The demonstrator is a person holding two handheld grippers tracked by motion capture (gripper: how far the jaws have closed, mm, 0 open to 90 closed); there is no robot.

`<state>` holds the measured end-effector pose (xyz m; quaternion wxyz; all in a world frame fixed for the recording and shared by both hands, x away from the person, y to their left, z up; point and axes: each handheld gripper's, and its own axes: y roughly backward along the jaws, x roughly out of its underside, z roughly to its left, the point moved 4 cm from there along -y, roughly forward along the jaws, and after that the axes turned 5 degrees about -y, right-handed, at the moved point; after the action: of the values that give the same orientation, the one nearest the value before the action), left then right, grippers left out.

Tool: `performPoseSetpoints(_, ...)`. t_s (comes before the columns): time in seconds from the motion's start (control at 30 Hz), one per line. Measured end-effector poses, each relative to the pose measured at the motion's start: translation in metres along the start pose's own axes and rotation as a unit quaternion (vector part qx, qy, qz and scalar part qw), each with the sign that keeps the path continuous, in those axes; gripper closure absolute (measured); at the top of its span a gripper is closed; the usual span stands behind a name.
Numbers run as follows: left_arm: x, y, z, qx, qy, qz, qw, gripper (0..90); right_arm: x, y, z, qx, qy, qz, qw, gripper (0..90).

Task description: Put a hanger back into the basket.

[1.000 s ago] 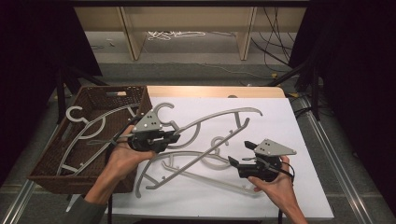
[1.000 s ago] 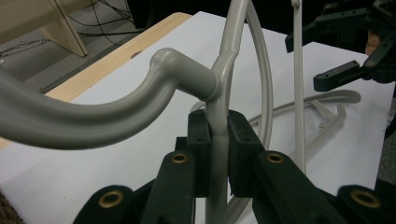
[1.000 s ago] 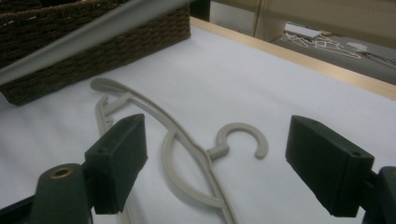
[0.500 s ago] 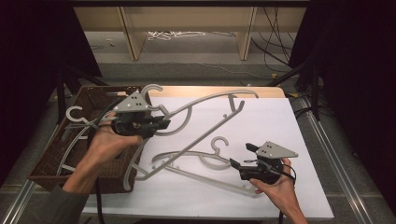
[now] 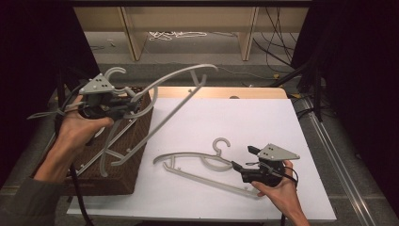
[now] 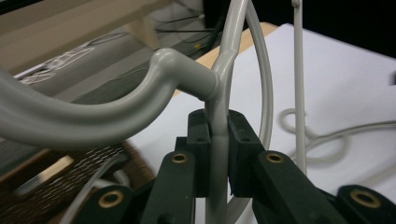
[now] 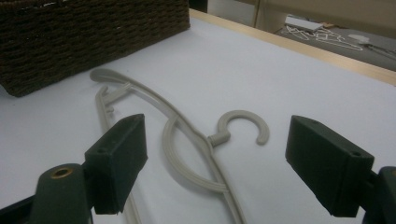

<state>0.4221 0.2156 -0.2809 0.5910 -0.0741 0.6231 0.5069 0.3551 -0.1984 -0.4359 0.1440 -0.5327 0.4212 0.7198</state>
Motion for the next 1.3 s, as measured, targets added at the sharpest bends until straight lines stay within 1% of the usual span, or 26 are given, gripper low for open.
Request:
performPoseSetpoints(0.07,0.006,0.000,0.010,-0.013,0.006,0.011,0.9998,81.6,0.000,-0.001,0.000,-0.001,0.000,-0.002,1.0000,21.6)
performPoseSetpoints(0.1,0.007,-0.001,0.014,-0.018,0.006,0.006,0.9998,81.6,0.000,0.000,0.001,-0.004,-0.004,0.003,1.0000,21.6)
performPoseSetpoints(0.13,0.010,0.000,0.019,-0.021,-0.002,0.018,0.9996,81.6,0.000,0.000,0.000,-0.002,0.000,0.000,1.0000,21.6)
performPoseSetpoints(0.17,0.012,-0.002,0.022,-0.026,0.011,0.013,0.9995,81.6,0.000,0.000,0.000,0.002,0.001,0.005,1.0000,21.6)
performPoseSetpoints(0.2,0.016,-0.001,0.028,-0.023,0.007,0.021,0.9995,81.6,0.000,-0.002,0.000,-0.004,0.000,-0.005,1.0000,21.6)
performPoseSetpoints(0.23,0.017,-0.004,0.030,-0.027,0.028,0.011,0.9992,81.6,0.001,-0.002,0.000,-0.001,-0.001,-0.002,1.0000,21.6)
performPoseSetpoints(0.27,0.021,-0.003,0.036,-0.026,0.016,0.022,0.9993,81.6,0.001,-0.002,0.000,-0.002,-0.001,0.001,1.0000,21.6)
performPoseSetpoints(0.3,0.022,-0.005,0.038,-0.031,0.030,0.012,0.9990,81.6,0.001,-0.001,0.000,-0.001,-0.001,0.002,1.0000,21.6)
performPoseSetpoints(0.33,0.022,-0.005,0.038,-0.031,0.030,0.012,0.9990,81.6,0.001,-0.001,0.000,-0.001,-0.001,0.002,1.0000,21.6)
performPoseSetpoints(0.37,0.028,-0.005,0.045,-0.037,0.038,0.025,0.9983,81.6,0.001,-0.001,0.000,-0.001,-0.001,0.003,1.0000,21.6)
performPoseSetpoints(0.4,0.031,-0.005,0.048,-0.045,0.043,0.024,0.9978,81.6,0.001,-0.001,0.000,-0.001,-0.002,0.003,1.0000,21.6)
performPoseSetpoints(0.43,0.033,-0.006,0.051,-0.050,0.044,0.023,0.9975,81.6,0.001,-0.001,0.000,-0.001,-0.001,0.003,1.0000,21.6)
performPoseSetpoints(0.47,0.036,-0.006,0.054,-0.051,0.039,0.031,0.9974,81.6,0.001,-0.001,0.000,-0.001,-0.001,0.003,1.0000,21.6)
performPoseSetpoints(0.5,0.039,-0.005,0.057,-0.057,0.040,0.036,0.9969,81.6,0.001,-0.002,-0.001,-0.001,-0.001,0.004,1.0000,21.6)
performPoseSetpoints(0.6,0.048,-0.006,0.064,-0.061,0.051,0.039,0.9961,81.6,0.002,-0.002,-0.001,-0.001,-0.002,0.006,1.0000,21.6)
performPoseSetpoints(0.63,0.050,-0.007,0.066,-0.066,0.064,0.032,0.9953,81.6,0.002,-0.002,-0.001,-0.001,-0.002,0.006,1.0000,21.6)
performPoseSetpoints(0.67,0.054,-0.005,0.070,-0.067,0.057,0.040,0.9953,81.6,0.002,-0.002,-0.001,-0.001,-0.002,0.006,1.0000,21.6)
performPoseSetpoints(0.73,0.059,-0.006,0.073,-0.076,0.073,0.033,0.9939,81.6,0.003,-0.001,-0.001,0.001,-0.001,0.012,0.9999,21.6)
performPoseSetpoints(0.8,0.064,-0.005,0.077,-0.080,0.075,0.036,0.9934,81.6,0.002,-0.003,-0.001,-0.003,-0.001,0.008,1.0000,21.6)
performPoseSetpoints(0.83,0.067,-0.004,0.079,-0.080,0.069,0.042,0.9935,81.6,0.002,-0.003,-0.001,-0.002,-0.001,0.006,1.0000,21.6)
performPoseSetpoints(0.9,0.071,-0.003,0.082,-0.085,0.071,0.044,0.9929,81.6,0.003,-0.003,-0.001,-0.001,-0.002,0.005,1.0000,21.6)
performPoseSetpoints(0.93,0.074,-0.001,0.084,-0.084,0.066,0.051,0.9929,81.6,0.003,-0.003,-0.002,0.000,-0.001,0.005,1.0000,21.5)
performPoseSetpoints(1.07,0.084,-0.001,0.087,-0.093,0.086,0.041,0.9911,81.6,0.003,-0.003,-0.002,0.000,-0.001,0.004,1.0000,21.3)
performPoseSetpoints(1.13,0.087,0.000,0.089,-0.092,0.083,0.047,0.9912,81.6,0.003,-0.003,-0.001,-0.002,-0.006,0.009,0.9999,20.9)
performPoseSetpoints(1.23,0.096,0.000,0.092,-0.095,0.091,0.045,0.9902,81.6,0.003,-0.003,-0.001,-0.003,-0.003,0.007,1.0000,20.5)
performPoseSetpoints(1.3,0.101,0.002,0.095,-0.096,0.091,0.052,0.9899,81.6,0.003,-0.004,-0.001,-0.001,-0.004,0.006,1.0000,19.6)
